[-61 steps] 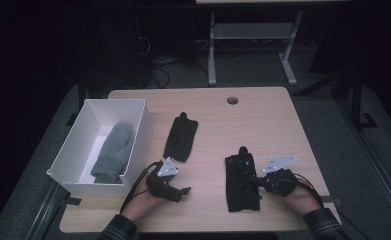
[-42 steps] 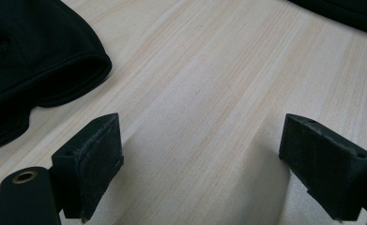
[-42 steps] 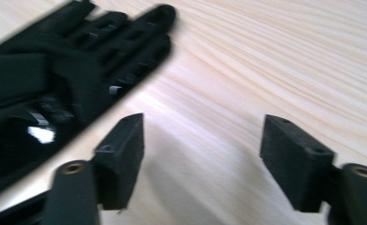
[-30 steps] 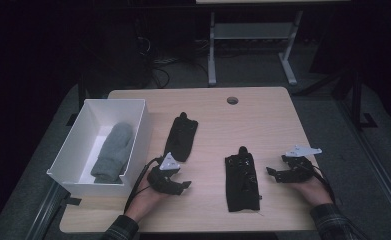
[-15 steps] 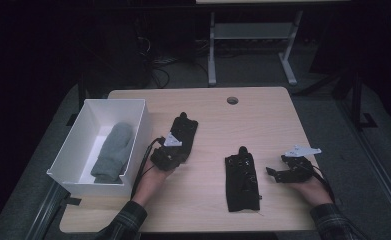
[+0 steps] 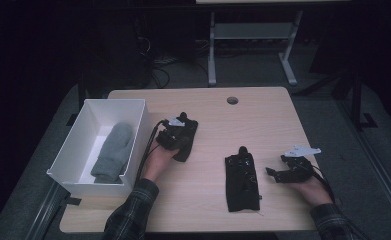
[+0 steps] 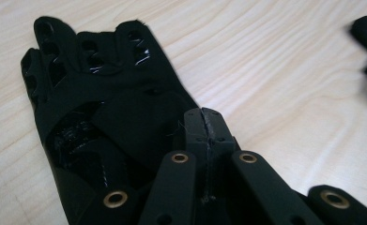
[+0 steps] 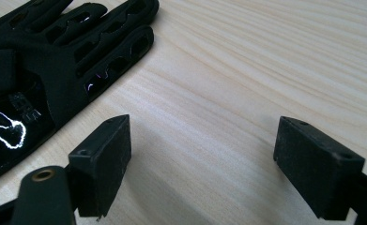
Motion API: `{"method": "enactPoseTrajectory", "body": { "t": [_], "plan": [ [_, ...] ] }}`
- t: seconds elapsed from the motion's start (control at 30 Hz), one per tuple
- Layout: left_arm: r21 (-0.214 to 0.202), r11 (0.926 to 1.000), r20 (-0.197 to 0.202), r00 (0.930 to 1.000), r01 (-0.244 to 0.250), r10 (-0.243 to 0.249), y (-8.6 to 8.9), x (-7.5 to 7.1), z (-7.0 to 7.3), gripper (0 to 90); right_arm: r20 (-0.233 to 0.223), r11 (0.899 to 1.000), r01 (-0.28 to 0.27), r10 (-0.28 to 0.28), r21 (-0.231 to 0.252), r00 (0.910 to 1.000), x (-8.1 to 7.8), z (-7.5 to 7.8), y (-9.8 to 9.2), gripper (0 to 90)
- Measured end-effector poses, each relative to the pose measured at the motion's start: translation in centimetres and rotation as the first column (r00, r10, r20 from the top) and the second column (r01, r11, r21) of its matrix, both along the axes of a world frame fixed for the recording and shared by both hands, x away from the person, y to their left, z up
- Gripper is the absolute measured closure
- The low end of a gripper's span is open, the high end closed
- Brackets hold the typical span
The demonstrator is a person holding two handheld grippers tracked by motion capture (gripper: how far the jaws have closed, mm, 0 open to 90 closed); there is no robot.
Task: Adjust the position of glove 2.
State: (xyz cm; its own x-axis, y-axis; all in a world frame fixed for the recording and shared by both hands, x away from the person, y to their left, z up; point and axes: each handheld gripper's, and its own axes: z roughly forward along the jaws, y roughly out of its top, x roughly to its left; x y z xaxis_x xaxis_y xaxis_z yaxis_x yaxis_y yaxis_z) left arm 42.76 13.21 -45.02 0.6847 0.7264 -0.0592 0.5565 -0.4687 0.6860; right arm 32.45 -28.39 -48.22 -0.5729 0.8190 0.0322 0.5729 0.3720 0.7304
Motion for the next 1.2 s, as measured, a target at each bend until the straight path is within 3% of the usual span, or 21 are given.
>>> {"method": "enactPoseTrajectory", "body": {
  "t": [0.1,0.27,0.57,0.87,1.0,1.2],
  "plan": [
    [0.027,0.9996,-0.029,0.9996,0.002,-0.001,-0.1,0.4,-0.9,89.8,0.0,1.0,0.0,0.0,0.0,1.0,0.0,0.0,0.0,19.4],
    [0.008,0.9997,-0.032,0.9992,0.025,-0.025,-0.2,-0.1,-1.2,89.8,0.001,1.0,-0.003,0.003,0.0,1.0,0.0,0.0,0.0,19.4],
    [-0.027,0.9931,-0.08,0.9901,0.114,-0.116,-0.9,-2.7,-1.2,89.8,0.0,1.0,-0.006,0.006,-0.002,1.0,0.0,0.0,0.1,19.3],
    [-0.036,0.9795,-0.101,0.9743,0.198,-0.201,-2.2,-5.6,-1.1,89.8,0.0,1.0,-0.007,0.007,-0.002,1.0,0.0,0.0,0.1,19.3],
    [-0.023,0.9676,-0.118,0.9604,0.252,-0.252,-2.4,-6.5,-1.0,89.8,-0.001,1.0,-0.007,0.007,-0.001,1.0,0.0,0.0,0.1,19.3],
    [-0.048,0.9572,-0.137,0.9473,0.285,-0.289,-3.1,-8.2,-1.0,89.8,-0.002,1.0,-0.009,0.009,0.0,1.0,0.0,0.0,0.1,19.3]
  ]
}}
